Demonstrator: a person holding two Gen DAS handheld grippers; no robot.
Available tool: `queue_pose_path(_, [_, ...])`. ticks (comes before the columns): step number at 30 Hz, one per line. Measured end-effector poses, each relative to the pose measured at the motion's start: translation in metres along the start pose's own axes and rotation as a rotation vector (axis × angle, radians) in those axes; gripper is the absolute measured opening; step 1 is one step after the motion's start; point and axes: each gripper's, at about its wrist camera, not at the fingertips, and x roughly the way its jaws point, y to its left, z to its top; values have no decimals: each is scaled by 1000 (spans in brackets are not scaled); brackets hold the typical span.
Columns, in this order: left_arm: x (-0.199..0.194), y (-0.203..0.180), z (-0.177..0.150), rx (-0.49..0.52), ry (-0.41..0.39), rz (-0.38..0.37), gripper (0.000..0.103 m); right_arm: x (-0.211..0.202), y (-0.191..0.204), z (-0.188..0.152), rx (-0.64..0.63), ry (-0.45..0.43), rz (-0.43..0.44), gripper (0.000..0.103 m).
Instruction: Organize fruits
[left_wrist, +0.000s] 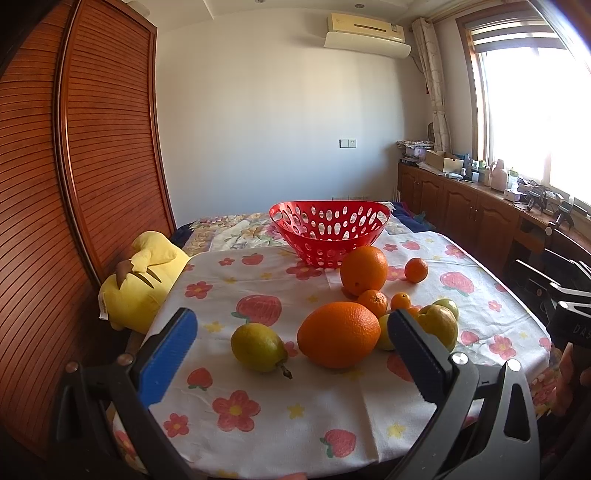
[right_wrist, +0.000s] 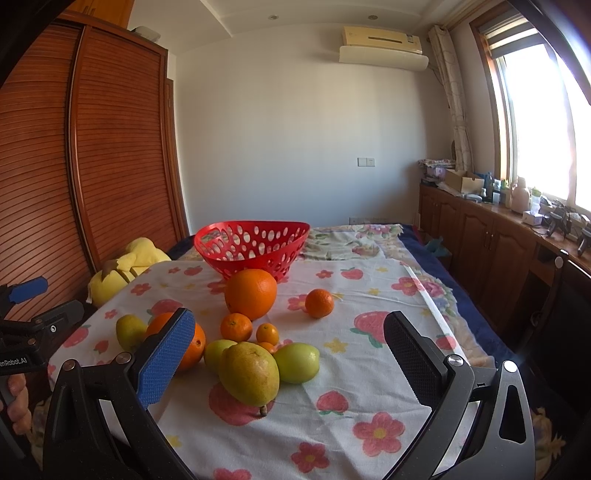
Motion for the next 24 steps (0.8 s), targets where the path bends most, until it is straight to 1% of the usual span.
queue_pose_path(1, [-1,1,0,0,0,0,103,-2,-3,7,0,0,1,103])
queue_pose_path(3, [0,0,0,-1,0,-1,103,-2,-3,8,0,0,1,103])
queue_pose_path(8, [0,0,0,-1,3,-3,103,-4,-2,8,-1,4,4,103])
queue_pose_path(12, [3,5,-1,-6,14,-7,103,2,3,1,-4,15,23,103])
queue_pose_path(24, [33,22,-17,-21,71,-29,103,37,1,-12,-26,101,95,103])
